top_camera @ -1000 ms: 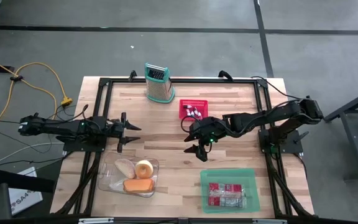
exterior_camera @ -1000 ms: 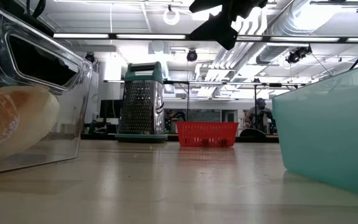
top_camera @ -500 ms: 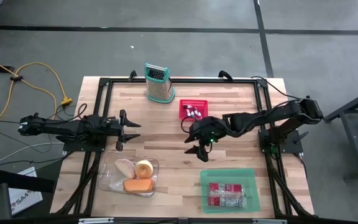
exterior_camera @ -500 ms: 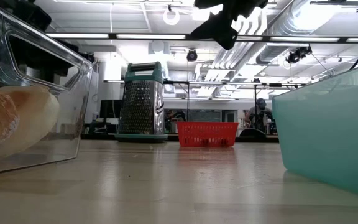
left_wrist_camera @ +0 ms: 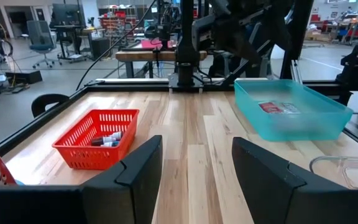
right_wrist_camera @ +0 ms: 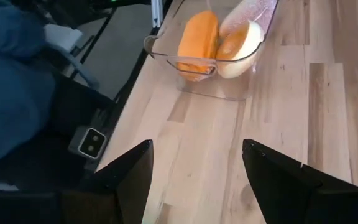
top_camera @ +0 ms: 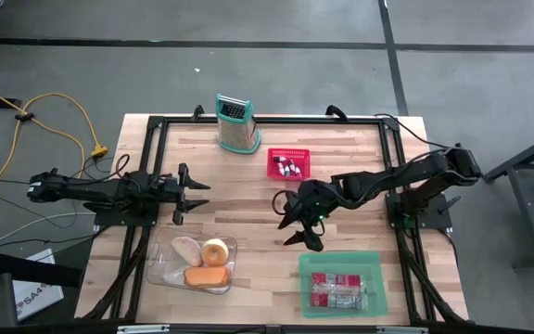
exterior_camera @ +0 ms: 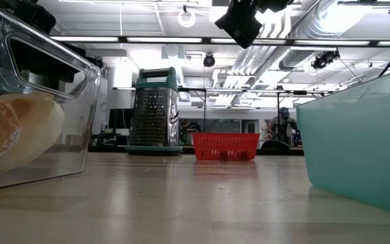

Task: Pick & Place Food Item
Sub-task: Return to Home Position

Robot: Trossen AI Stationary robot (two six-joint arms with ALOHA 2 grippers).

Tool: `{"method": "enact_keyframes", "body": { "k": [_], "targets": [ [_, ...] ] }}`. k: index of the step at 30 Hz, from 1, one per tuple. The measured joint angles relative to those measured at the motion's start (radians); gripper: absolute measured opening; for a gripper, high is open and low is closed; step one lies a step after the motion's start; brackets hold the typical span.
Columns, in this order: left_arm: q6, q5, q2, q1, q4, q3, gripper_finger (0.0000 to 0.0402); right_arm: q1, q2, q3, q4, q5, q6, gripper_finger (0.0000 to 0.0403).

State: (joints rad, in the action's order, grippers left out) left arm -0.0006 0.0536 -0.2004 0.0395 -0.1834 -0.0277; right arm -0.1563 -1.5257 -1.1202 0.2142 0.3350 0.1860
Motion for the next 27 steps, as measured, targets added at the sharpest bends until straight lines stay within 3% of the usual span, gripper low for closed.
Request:
{"method": "enact_keyframes", "body": {
  "k": [27],
  "targets": [
    [0.000, 0.000, 0.000, 0.000, -0.001, -0.001, 0.0187, 0.024, 0.016, 0.000, -0.241, -0.282, -0.038, 0.0236]
  ]
}}
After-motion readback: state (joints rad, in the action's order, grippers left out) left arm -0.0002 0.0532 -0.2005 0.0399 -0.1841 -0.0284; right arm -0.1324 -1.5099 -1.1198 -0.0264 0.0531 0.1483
